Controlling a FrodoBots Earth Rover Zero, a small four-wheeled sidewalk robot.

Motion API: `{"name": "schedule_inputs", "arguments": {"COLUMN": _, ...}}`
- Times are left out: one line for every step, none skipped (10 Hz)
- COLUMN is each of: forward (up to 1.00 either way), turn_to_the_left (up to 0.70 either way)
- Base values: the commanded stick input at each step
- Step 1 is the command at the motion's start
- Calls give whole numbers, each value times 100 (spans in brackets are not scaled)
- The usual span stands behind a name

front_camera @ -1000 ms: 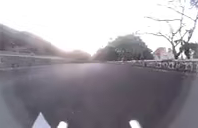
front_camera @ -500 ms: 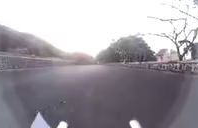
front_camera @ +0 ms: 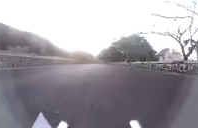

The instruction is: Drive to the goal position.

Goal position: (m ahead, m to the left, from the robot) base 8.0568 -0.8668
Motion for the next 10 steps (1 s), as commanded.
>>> {"name": "schedule_inputs", "arguments": {"forward": 70, "turn_to_the_left": 0}}
{"name": "schedule_inputs", "arguments": {"forward": 70, "turn_to_the_left": 0}}
{"name": "schedule_inputs", "arguments": {"forward": 70, "turn_to_the_left": 0}}
{"name": "schedule_inputs", "arguments": {"forward": 70, "turn_to_the_left": 0}}
{"name": "schedule_inputs", "arguments": {"forward": 70, "turn_to_the_left": 0}}
{"name": "schedule_inputs", "arguments": {"forward": 70, "turn_to_the_left": 0}}
{"name": "schedule_inputs", "arguments": {"forward": 70, "turn_to_the_left": 0}}
{"name": "schedule_inputs", "arguments": {"forward": 70, "turn_to_the_left": 0}}
{"name": "schedule_inputs", "arguments": {"forward": 70, "turn_to_the_left": 0}}
{"name": "schedule_inputs", "arguments": {"forward": 70, "turn_to_the_left": 0}}
